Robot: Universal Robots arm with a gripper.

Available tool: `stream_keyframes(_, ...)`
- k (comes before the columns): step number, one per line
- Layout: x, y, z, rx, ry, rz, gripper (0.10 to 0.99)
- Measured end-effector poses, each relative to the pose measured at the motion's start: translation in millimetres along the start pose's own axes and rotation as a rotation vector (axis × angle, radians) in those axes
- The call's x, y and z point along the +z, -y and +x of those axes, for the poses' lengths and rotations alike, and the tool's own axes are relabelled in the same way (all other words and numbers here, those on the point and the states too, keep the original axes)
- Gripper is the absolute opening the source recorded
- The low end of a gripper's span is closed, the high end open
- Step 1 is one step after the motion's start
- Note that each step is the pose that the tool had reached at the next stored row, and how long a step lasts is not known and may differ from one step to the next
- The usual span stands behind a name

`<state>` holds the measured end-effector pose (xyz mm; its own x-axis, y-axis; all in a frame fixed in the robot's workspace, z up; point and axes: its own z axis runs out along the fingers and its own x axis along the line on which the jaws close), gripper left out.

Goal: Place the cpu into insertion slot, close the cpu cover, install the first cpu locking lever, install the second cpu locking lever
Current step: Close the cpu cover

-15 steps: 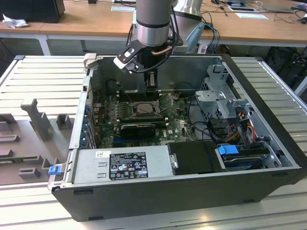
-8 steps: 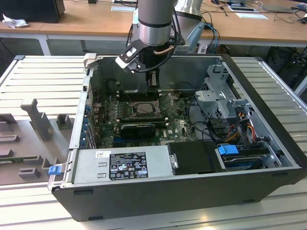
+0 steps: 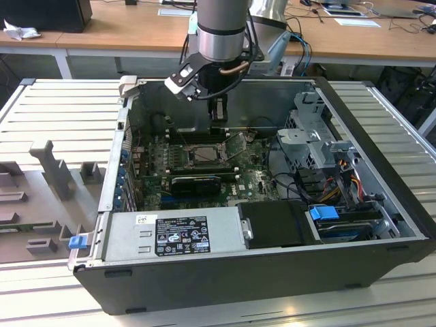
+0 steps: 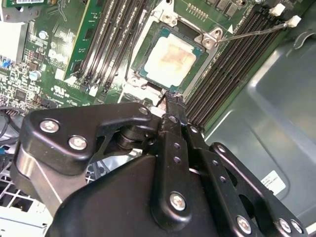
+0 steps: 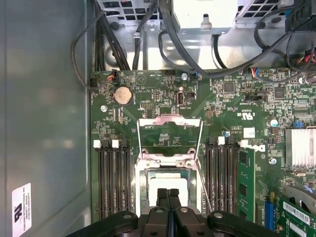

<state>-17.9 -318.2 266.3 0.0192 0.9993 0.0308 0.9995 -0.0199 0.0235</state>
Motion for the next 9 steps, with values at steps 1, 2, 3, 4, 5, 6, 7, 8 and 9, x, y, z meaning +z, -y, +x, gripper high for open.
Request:
stream_keyframes(1,0.0,-1.2,0.0,0.0,0.0,0.0,0.106)
stream_keyframes(2,0.1,-2.7,0.1,0.0,-0.0001,0.0,0.106)
stream_keyframes(3,0.1,-3.8,0.1,0.0,0.0,0.0,0.106)
stream_keyframes(4,0.1,-5.7,0.1,0.0,0.0,0.0,0.106)
stream_keyframes(5,0.2,-7.3,0.1,0.0,0.0,0.0,0.106)
stream_keyframes(6,0.2,-8.8,0.2,0.0,0.0,0.0,0.106)
stream_keyframes(7,0.2,-9.5,0.2,0.0,0.0,0.0,0.106)
stream_keyframes(8,0.2,-9.8,0.2,0.0,0.0,0.0,0.106)
stream_keyframes(9,0.2,-10.4,0.3,0.0,-0.0001,0.0,0.106)
